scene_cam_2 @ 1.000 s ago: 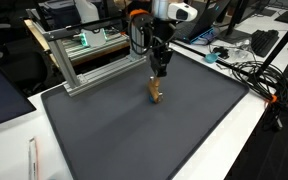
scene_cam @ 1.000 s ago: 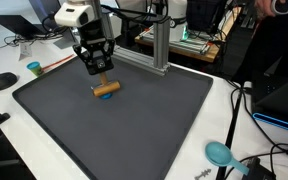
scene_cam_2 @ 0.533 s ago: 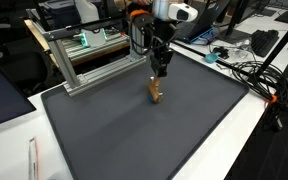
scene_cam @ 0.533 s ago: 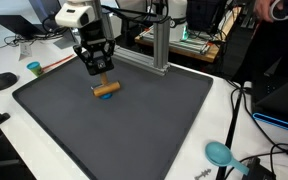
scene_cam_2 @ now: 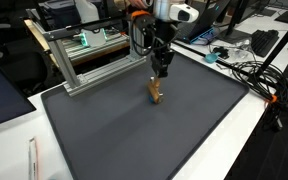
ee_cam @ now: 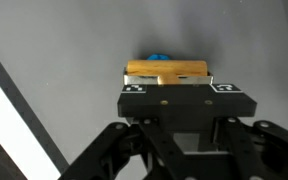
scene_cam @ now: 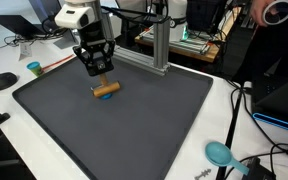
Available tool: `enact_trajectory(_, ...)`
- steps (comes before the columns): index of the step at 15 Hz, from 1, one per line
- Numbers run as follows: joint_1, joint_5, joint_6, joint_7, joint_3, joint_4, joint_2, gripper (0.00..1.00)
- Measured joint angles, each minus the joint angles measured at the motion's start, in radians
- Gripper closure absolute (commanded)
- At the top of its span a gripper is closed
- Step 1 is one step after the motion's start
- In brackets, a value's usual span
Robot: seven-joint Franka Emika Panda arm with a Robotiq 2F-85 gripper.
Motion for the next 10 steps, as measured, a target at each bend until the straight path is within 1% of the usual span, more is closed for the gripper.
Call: enact_trajectory(10, -0.011, 0.013, 0.009, 0.0, 0.012, 0.001, 0.003, 0.77)
